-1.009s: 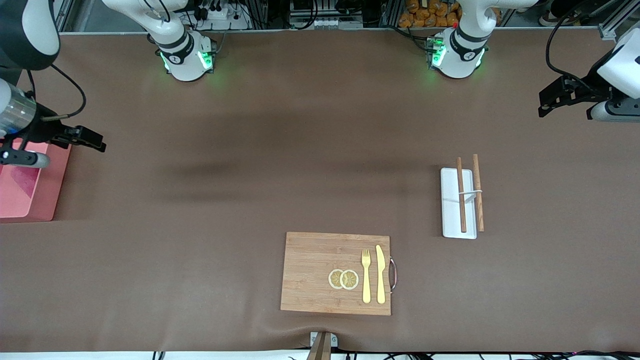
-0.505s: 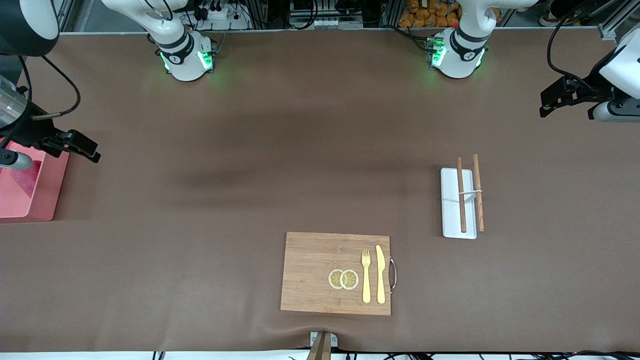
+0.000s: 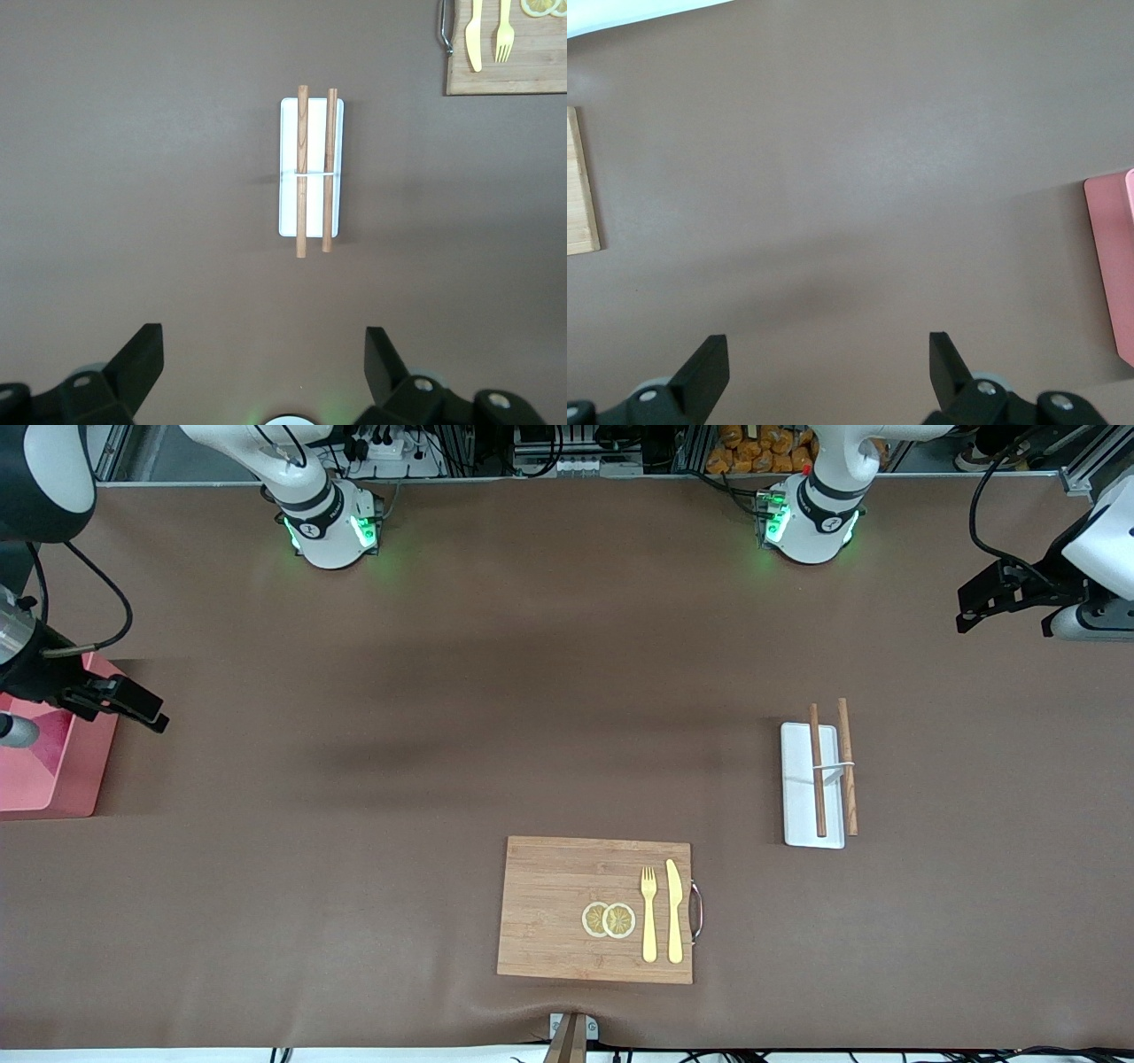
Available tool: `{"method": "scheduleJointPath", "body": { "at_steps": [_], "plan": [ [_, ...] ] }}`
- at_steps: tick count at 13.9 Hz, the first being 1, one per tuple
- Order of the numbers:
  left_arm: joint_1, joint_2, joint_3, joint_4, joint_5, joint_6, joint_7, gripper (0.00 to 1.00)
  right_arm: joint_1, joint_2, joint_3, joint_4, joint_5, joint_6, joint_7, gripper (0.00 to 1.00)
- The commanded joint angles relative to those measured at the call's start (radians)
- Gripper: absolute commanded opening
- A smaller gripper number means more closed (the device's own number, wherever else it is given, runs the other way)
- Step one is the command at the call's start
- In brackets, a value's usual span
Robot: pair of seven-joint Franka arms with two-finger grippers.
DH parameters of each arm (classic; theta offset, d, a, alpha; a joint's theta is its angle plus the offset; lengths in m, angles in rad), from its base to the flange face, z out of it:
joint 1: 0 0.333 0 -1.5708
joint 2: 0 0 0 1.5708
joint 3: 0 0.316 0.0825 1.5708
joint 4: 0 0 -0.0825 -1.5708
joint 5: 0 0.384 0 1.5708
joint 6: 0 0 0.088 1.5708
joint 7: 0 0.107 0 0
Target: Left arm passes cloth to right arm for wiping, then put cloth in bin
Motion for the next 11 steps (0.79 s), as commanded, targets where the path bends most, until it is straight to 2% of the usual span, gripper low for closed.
{"method": "scheduleJointPath", "body": {
  "at_steps": [1,11],
  "plan": [
    [0.007,0.001,-0.002,0.014,-0.014,-0.016,0.001,1.00,0.002,0.031,-0.001,0.053,-0.005,-0.035,0.022,1.00],
    [0.007,0.003,-0.002,0.011,-0.014,-0.016,0.001,1.00,-0.018,0.036,-0.004,0.050,-0.002,-0.039,0.019,1.00]
  ]
}}
